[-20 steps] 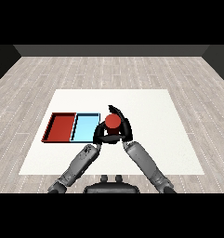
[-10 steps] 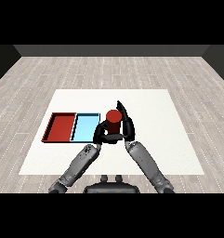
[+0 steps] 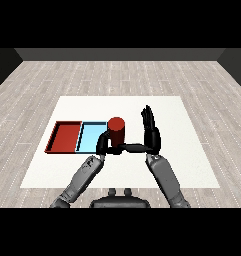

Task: Pick the red can and put it in the red box

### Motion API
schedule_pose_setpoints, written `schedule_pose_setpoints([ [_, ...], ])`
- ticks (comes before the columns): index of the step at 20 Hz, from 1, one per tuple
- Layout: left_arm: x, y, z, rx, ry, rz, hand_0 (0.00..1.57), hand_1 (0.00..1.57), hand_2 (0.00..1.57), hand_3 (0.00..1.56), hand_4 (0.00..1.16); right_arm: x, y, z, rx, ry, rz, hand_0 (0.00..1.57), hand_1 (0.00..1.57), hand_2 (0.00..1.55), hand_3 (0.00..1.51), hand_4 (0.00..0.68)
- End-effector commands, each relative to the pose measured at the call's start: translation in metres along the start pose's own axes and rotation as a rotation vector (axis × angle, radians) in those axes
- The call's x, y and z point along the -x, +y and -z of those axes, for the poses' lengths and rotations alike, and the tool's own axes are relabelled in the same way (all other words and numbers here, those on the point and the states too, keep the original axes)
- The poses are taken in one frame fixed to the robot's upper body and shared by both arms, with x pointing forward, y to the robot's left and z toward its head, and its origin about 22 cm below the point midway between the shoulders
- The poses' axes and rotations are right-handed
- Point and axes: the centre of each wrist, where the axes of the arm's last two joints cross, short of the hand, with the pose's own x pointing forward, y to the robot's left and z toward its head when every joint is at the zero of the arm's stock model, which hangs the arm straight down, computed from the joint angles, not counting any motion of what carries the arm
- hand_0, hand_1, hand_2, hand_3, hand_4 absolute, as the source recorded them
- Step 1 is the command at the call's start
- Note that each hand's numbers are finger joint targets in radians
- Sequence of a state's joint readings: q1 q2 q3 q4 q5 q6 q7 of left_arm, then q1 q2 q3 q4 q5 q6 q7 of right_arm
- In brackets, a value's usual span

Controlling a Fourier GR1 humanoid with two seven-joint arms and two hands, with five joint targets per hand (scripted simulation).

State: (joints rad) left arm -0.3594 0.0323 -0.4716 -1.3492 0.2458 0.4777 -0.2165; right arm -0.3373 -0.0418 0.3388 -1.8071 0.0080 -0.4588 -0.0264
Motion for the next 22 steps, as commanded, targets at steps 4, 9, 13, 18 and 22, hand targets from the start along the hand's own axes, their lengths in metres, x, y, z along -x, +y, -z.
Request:
schedule_pose_setpoints([
  [4,-0.009,0.032,0.014,-0.066,-0.026,0.067,1.57,1.57,1.57,1.47,1.15,-0.011,-0.067,-0.024,0.043,-0.051,-0.049,0.0,0.0,0.0,0.0,0.0],
  [9,-0.029,0.086,0.027,-0.151,-0.03,0.168,1.57,1.57,1.57,1.46,1.13,-0.008,-0.112,-0.058,0.132,0.018,-0.13,0.0,0.0,0.0,0.0,0.0],
  [13,-0.028,0.148,0.03,-0.251,0.038,0.293,1.57,1.57,1.57,1.47,1.12,0.007,-0.123,-0.073,0.181,0.041,-0.118,0.0,0.0,0.0,0.0,0.0],
  [18,-0.035,0.203,0.038,-0.343,0.145,0.442,1.57,1.57,1.55,1.47,1.14,0.012,-0.133,-0.075,0.161,0.038,-0.14,0.0,0.0,0.0,0.0,0.0],
  [22,-0.026,0.258,0.035,-0.501,0.256,0.535,1.57,1.57,1.56,1.48,1.13,0.015,-0.129,-0.07,0.172,0.083,-0.131,0.0,0.0,0.0,0.0,0.0],
])
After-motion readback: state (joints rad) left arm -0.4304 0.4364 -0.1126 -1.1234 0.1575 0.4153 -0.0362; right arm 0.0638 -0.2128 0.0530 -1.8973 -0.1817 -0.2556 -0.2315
